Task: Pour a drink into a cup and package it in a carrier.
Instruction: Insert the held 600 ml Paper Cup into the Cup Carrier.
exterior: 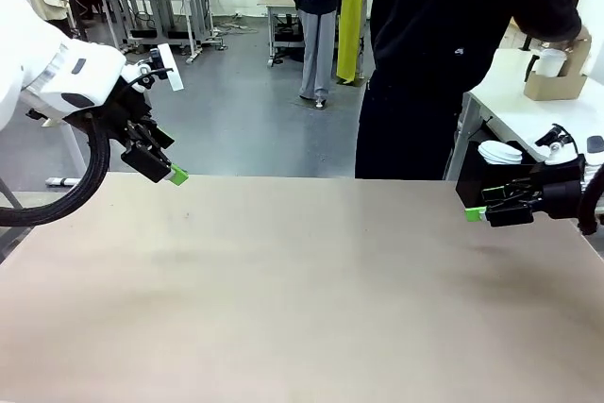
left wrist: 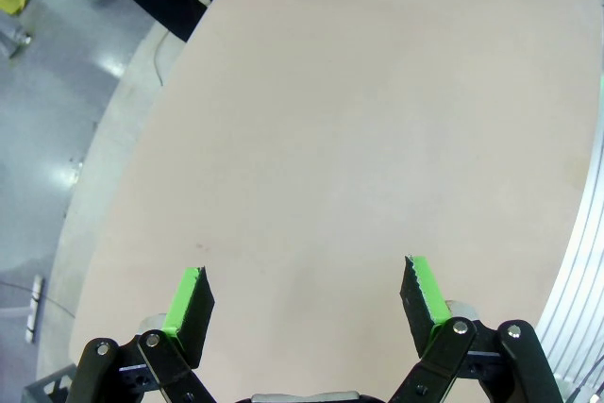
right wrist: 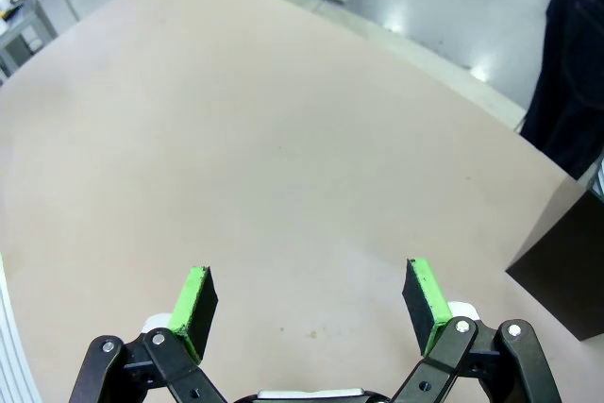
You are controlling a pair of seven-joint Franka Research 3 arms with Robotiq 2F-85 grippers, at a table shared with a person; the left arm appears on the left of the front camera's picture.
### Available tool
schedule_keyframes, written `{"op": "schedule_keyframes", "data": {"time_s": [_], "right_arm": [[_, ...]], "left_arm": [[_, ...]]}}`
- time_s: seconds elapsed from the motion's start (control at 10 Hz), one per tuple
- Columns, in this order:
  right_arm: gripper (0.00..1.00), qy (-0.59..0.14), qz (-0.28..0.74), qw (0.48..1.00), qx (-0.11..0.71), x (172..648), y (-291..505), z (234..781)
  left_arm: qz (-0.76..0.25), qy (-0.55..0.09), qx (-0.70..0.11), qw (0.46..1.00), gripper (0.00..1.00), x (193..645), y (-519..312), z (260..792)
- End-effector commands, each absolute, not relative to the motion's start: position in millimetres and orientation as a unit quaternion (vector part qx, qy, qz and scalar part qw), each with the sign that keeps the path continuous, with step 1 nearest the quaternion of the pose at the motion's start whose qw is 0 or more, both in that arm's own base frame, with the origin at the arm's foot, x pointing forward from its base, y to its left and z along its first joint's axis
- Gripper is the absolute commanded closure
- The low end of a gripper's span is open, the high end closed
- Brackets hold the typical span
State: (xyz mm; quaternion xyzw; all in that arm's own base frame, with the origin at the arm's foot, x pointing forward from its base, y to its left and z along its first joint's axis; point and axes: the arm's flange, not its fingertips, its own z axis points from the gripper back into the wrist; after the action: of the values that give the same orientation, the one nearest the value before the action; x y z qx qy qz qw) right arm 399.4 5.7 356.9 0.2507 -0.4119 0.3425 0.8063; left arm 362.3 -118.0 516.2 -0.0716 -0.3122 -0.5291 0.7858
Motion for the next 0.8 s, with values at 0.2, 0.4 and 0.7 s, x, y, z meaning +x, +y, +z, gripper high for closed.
{"op": "schedule_keyframes", "data": {"time_s": [0.2,0.4,0.7], "right_arm": [[0.00,-0.416,0.343,0.806,0.244,399.5,4.1,358.9],[0.00,-0.416,0.343,0.806,0.244,399.5,4.1,358.9],[0.00,-0.416,0.343,0.806,0.244,399.5,4.1,358.9]], "left_arm": [[-0.524,-0.314,-0.072,0.789,0.00,361.2,-117.5,516.3],[-0.524,-0.314,-0.072,0.789,0.00,361.2,-117.5,516.3],[-0.524,-0.314,-0.072,0.789,0.00,361.2,-117.5,516.3]]}}
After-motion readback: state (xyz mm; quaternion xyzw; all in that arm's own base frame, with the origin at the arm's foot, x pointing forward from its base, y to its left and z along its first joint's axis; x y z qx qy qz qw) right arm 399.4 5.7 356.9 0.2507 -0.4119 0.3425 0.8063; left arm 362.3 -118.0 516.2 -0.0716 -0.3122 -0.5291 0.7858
